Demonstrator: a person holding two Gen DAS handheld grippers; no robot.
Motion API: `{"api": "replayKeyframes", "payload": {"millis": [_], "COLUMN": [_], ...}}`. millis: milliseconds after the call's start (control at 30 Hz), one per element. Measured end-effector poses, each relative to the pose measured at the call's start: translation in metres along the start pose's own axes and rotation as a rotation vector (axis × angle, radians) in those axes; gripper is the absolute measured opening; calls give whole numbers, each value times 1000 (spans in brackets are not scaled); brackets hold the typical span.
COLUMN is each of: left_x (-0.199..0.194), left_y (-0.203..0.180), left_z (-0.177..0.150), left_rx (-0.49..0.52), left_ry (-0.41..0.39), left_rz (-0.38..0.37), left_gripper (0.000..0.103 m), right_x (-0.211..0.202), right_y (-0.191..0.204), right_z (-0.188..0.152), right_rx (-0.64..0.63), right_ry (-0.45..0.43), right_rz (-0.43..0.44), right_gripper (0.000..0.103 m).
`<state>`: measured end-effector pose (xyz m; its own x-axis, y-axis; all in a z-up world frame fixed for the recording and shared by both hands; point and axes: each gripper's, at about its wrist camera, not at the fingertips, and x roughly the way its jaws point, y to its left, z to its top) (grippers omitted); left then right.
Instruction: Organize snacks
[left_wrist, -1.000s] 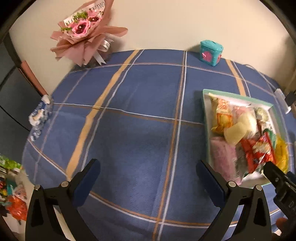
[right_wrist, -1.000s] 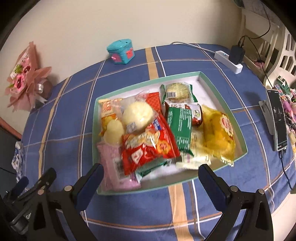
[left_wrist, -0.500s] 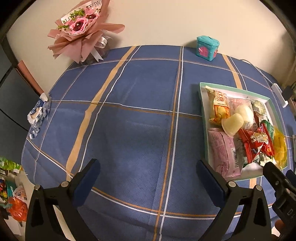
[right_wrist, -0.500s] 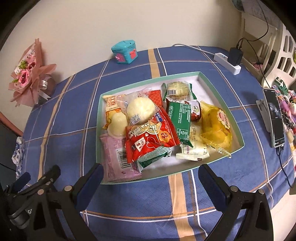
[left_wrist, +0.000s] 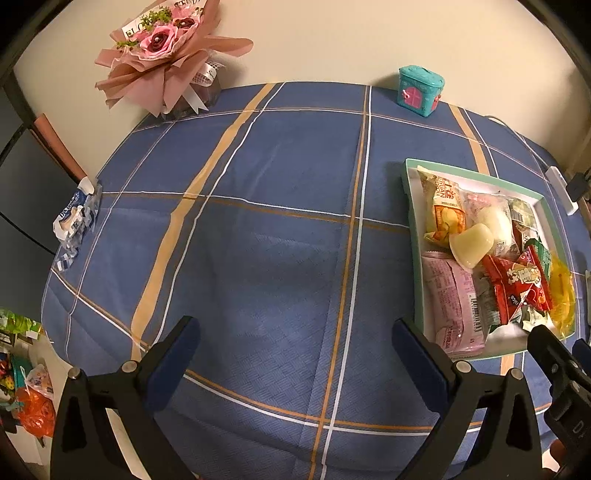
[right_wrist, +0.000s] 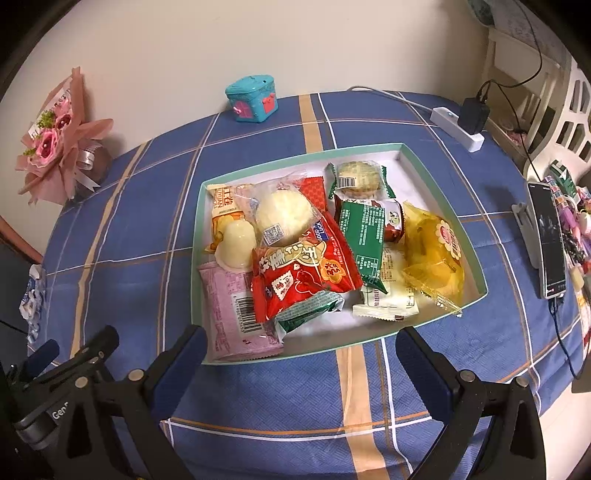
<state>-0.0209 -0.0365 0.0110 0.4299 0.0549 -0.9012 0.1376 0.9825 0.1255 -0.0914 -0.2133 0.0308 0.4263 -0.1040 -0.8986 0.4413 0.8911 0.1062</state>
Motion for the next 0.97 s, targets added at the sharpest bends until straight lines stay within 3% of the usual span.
{"api": "replayKeyframes", "payload": {"millis": [967], "left_x": [0], "left_y": [5], "left_z": [1], "left_rx": [-26], "left_ry": [-2], "left_rz": [6], "left_gripper": [103], "right_x": [0], "right_y": [0], "right_z": [1], "right_rx": [-5], "right_ry": [14], "right_rz": [-11], "right_gripper": [103]}}
